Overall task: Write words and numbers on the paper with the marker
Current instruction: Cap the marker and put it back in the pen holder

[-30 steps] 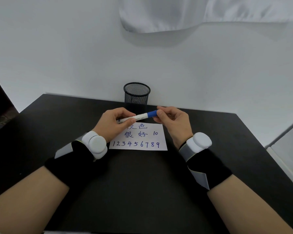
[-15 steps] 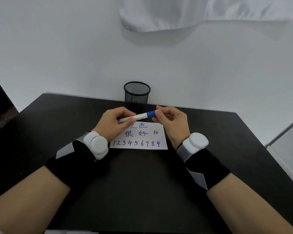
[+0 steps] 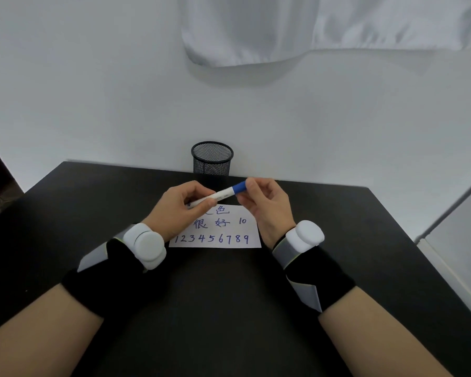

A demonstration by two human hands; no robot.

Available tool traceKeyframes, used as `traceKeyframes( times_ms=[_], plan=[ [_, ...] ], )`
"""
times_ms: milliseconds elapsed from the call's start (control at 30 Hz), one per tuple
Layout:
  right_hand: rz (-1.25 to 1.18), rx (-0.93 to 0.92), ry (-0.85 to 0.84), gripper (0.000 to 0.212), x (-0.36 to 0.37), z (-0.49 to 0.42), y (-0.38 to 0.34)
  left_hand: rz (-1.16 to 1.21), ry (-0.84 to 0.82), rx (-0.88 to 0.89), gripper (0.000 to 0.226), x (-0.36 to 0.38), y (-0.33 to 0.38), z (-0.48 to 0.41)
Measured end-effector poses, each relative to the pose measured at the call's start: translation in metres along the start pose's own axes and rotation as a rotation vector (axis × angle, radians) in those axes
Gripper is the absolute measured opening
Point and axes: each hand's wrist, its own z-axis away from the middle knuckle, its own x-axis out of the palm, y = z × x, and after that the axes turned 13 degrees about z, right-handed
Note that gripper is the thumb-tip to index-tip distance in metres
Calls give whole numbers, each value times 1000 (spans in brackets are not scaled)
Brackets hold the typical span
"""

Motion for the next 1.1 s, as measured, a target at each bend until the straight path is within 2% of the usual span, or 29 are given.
traceKeyframes(
  times_ms=[100, 267, 400, 467, 533, 633, 833, 1100],
  plan=[
    [23, -18, -27, 8, 2, 3, -1, 6, -2, 4, 16, 1, 1, 1],
    [94, -113, 30, 7, -4, 1, -5, -66, 11, 41, 18, 1, -3, -3],
    [250, -110, -5, 12, -11, -1, -14, -461, 222, 93, 19, -29, -18, -9],
    [350, -140, -50, 14, -9, -6, -25, -638, 279, -13, 21, -46, -28, -10],
    [386, -181, -75, 10, -3, -15, -42, -710, 279, -121, 22, -57, -36, -9],
    [456, -295, -67, 3, 5, -37, -79, -724, 265, -179, 24, -61, -44, -10],
    [544, -424, 48, 9, 24, -85, -143, -712, 246, -174, 18, -61, -48, -10],
    [714, -341, 9, 20, 41, -127, -105, -698, 237, -151, 12, -62, -51, -12]
  ],
)
